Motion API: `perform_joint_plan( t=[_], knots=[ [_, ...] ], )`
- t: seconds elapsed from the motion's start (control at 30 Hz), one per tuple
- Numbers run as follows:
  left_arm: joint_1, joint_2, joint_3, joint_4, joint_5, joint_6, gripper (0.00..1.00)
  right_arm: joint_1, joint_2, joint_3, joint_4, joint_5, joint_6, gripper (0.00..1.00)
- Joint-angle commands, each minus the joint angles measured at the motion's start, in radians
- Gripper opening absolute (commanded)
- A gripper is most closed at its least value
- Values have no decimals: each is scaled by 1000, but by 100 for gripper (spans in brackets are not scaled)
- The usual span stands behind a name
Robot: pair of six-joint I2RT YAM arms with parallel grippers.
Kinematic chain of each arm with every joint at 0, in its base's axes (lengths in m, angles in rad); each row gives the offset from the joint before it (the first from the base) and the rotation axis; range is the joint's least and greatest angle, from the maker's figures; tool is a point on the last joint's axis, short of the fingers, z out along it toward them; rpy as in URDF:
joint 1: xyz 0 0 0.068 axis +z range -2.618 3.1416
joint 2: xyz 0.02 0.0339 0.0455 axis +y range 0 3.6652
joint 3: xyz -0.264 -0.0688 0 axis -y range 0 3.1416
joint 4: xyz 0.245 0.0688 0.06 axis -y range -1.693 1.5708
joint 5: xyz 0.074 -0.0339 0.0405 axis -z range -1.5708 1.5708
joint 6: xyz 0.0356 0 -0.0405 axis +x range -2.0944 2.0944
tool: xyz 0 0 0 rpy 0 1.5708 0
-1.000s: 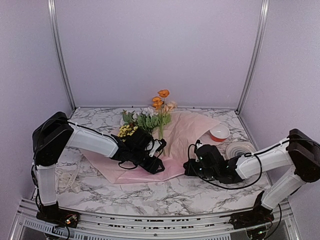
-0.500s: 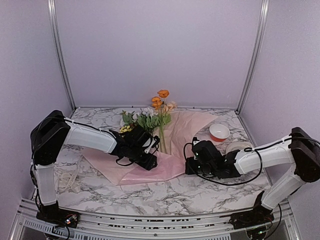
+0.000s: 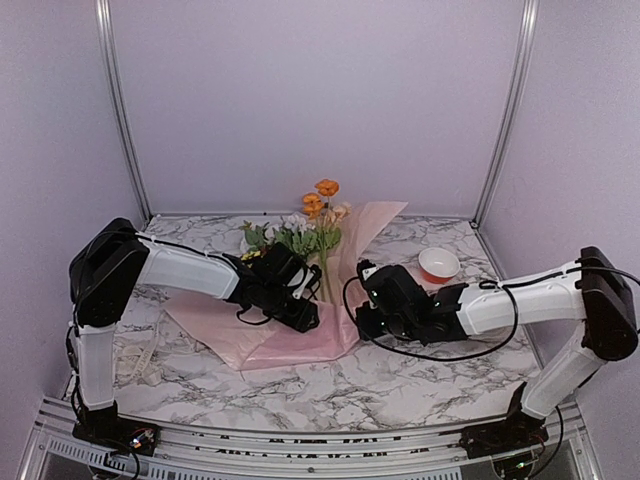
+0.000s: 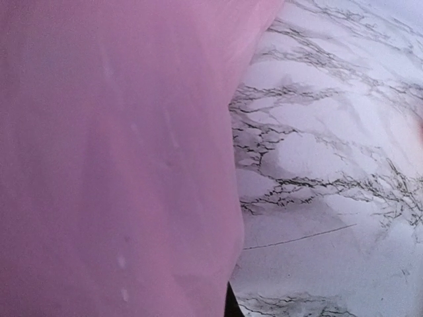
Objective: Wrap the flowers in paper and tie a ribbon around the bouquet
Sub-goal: Fold the right corner of the flattened wrapping paper into a 1/4-folded wrapping paper.
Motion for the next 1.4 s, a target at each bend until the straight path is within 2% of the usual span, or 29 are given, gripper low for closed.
perform_joint_plan(
  t=[0.0,0.2,0.4,0.53,0.7,0.8,0.97,1.1,1.23,1.37],
  knots=[
    [12,65,-6,-62,23,-18,59,25,45,113,-44,26,-118,0],
    [18,62,-23,-49,17,-27,59,112,129,230,-64,24,-231,0],
    [33,41,-56,2,27,-29,58,134,155,235,68,-213,-296,0],
    [41,-29,-110,97,42,-18,58,134,218,252,66,-265,-313,0],
    [77,-150,-216,254,74,-54,60,134,276,281,22,-250,-316,0],
    [120,-252,-291,338,79,-103,66,133,285,277,29,-244,-313,0],
    [200,-375,-359,357,92,-131,74,133,301,287,31,-240,-312,0],
    [208,-437,-376,383,153,-145,80,132,309,298,35,-237,-316,0],
    [215,-475,-397,474,238,-212,88,133,309,304,31,-232,-318,0],
    [220,-497,-413,532,267,-250,94,133,304,299,28,-222,-321,0]
  ],
)
